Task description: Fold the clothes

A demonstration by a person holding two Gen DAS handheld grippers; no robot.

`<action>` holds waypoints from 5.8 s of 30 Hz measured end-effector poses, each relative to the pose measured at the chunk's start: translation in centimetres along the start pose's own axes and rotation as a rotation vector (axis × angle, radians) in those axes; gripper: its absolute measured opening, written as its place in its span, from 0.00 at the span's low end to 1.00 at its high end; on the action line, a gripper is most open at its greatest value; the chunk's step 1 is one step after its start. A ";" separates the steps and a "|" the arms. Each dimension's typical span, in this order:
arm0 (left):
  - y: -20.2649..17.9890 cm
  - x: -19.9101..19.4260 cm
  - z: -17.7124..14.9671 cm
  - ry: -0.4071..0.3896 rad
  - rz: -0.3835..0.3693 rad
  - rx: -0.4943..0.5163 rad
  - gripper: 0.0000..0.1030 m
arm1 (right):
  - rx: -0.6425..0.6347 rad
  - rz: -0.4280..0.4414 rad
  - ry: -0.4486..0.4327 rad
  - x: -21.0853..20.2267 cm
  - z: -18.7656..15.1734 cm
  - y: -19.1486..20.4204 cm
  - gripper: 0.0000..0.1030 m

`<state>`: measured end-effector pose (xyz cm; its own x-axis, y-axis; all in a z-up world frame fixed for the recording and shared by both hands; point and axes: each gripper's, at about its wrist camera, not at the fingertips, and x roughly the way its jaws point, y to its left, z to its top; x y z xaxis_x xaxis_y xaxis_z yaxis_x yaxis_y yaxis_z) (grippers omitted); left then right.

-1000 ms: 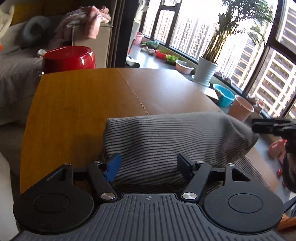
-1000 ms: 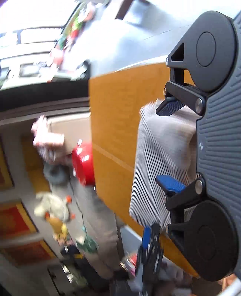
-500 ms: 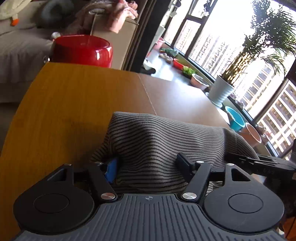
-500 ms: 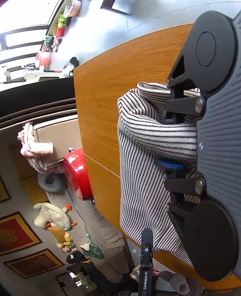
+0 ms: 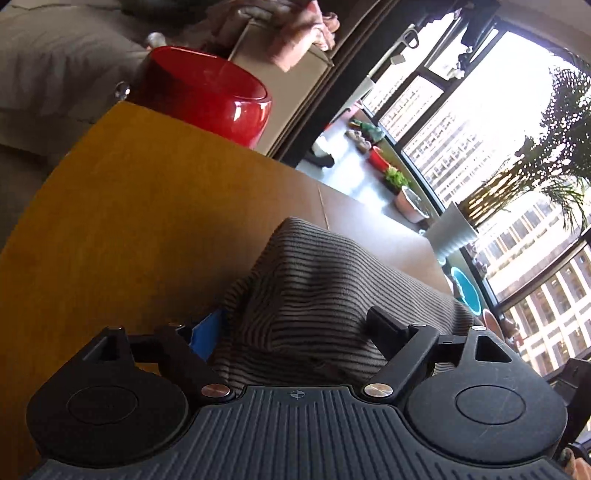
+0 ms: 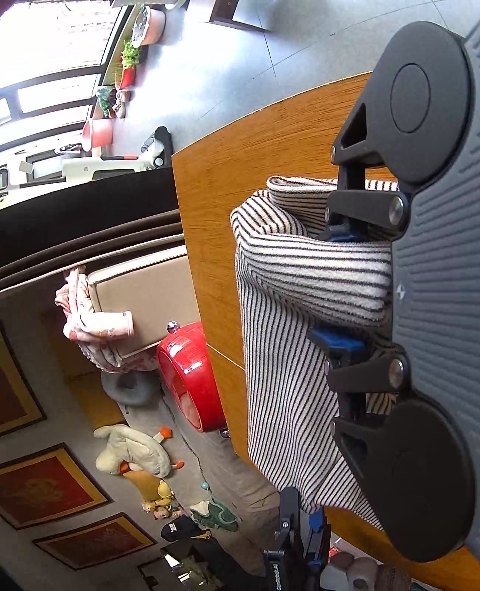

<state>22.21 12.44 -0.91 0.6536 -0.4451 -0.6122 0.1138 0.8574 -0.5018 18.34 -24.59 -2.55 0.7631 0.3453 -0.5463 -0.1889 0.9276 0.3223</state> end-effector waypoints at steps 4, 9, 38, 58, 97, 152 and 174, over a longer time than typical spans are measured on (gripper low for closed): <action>-3.2 0.0 -0.6 -0.037 -0.008 0.137 0.41 | 0.004 0.005 0.000 0.0 0.0 -0.1 0.43; -5.5 -1.9 -0.6 -0.080 0.000 0.220 0.25 | -0.012 -0.002 -0.001 -0.4 0.3 0.2 0.25; -1.8 -6.0 -8.7 0.071 -0.107 0.091 0.55 | 0.134 0.086 0.014 -11.9 -5.9 0.9 0.41; -0.1 -12.5 -8.9 -0.023 0.011 0.105 0.57 | 0.015 -0.050 0.010 -12.0 -8.3 2.5 0.48; -6.1 -4.2 -6.0 -0.033 -0.092 0.126 1.00 | -0.123 0.155 0.023 -12.7 -8.6 8.0 1.00; -5.8 -4.9 -10.0 0.086 -0.203 0.223 0.68 | -0.271 -0.137 0.033 -9.3 -9.3 8.4 1.00; -7.1 -4.7 -11.4 0.051 -0.183 0.290 0.78 | -0.721 0.161 0.029 -15.1 -12.3 17.0 0.70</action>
<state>9.85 5.53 -1.48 0.5652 -0.6046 -0.5613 0.4383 0.7965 -0.4166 -4.05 -12.31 1.66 0.6772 0.4793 -0.5583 -0.6640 0.7251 -0.1829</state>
